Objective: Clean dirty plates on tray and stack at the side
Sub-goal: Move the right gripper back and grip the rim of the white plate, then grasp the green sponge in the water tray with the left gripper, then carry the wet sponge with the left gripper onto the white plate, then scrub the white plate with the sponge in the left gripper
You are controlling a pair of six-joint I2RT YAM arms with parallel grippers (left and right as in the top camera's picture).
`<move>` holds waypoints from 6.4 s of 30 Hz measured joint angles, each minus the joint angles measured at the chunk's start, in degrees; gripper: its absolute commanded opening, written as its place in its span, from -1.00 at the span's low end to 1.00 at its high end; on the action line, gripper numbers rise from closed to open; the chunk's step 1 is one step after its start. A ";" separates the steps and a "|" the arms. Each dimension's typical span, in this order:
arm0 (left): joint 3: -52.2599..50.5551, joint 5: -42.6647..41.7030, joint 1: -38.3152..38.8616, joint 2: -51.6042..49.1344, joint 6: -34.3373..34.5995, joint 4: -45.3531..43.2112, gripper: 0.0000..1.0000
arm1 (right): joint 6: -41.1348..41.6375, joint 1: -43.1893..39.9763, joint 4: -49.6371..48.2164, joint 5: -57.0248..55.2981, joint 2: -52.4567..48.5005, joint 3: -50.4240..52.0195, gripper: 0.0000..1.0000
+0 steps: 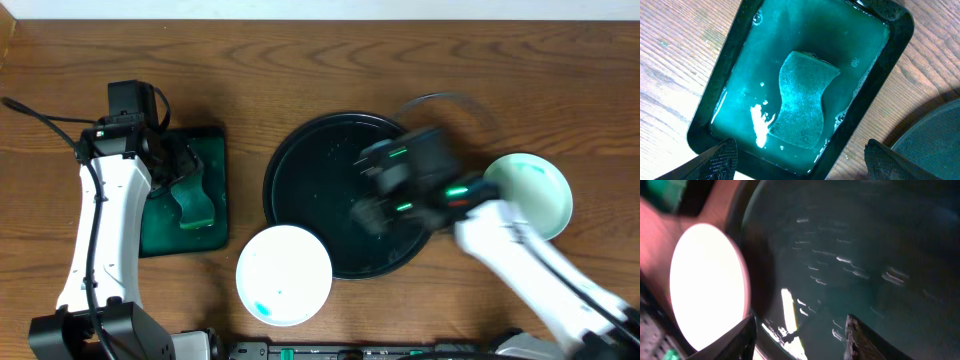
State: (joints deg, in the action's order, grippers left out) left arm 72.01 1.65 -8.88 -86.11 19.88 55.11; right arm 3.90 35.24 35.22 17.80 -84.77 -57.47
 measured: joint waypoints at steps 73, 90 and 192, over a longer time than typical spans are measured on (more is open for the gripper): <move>0.02 0.00 0.00 0.00 1.66 -1.73 0.64 | 7.13 -12.11 6.71 -9.88 -24.11 -15.78 -0.51; -13.51 4.66 0.00 -8.83 5.64 -11.82 0.08 | 13.31 -12.46 13.92 -9.79 -11.04 -15.13 -0.40; -4.79 -27.45 37.68 -26.77 14.01 -38.29 -0.86 | 10.97 -14.67 8.63 2.38 -30.62 -16.35 -0.97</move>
State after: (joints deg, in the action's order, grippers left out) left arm 67.22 -25.80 28.80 -112.88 33.89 16.82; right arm 14.87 20.58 43.86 20.18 -115.39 -73.82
